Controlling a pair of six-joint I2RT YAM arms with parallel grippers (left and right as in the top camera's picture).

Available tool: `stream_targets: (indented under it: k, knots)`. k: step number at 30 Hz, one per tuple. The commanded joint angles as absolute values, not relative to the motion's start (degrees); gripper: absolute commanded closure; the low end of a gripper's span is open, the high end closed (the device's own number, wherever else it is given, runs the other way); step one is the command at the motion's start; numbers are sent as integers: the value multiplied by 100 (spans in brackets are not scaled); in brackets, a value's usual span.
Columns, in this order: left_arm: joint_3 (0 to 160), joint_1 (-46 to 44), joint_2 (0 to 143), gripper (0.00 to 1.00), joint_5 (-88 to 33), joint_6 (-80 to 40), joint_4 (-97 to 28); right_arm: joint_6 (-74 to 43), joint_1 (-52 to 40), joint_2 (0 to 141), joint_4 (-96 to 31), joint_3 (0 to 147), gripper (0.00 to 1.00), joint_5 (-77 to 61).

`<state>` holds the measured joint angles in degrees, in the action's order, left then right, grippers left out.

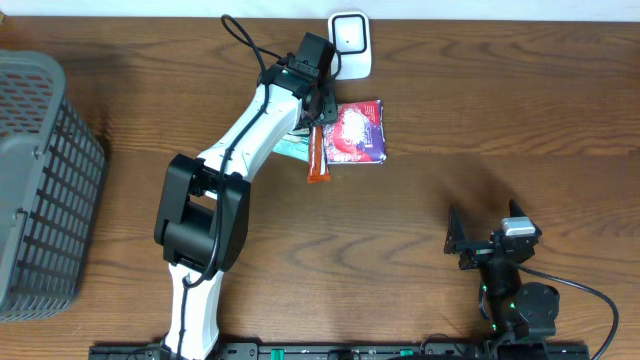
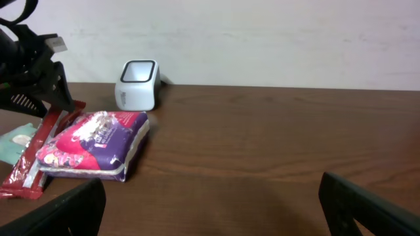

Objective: Scan the item barcode
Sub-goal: 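Release the red bar on the pile and withdraw the left gripper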

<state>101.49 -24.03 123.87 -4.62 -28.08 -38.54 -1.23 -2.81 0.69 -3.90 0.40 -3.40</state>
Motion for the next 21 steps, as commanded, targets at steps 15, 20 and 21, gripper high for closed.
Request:
stream_targets:
  k: [15, 20, 21]
  knots:
    - [10237, -676, 10178, 1, 633, -2681, -5024, -121, -233, 38, -410, 36, 1, -377]
    - [10224, -169, 10259, 2, 628, -2683, -5404, -121, -233, 38, -410, 36, 1, -375]
    - [10224, -102, 10269, 2, 626, -2683, -5437, -121, -233, 38, -410, 36, 1, -377]
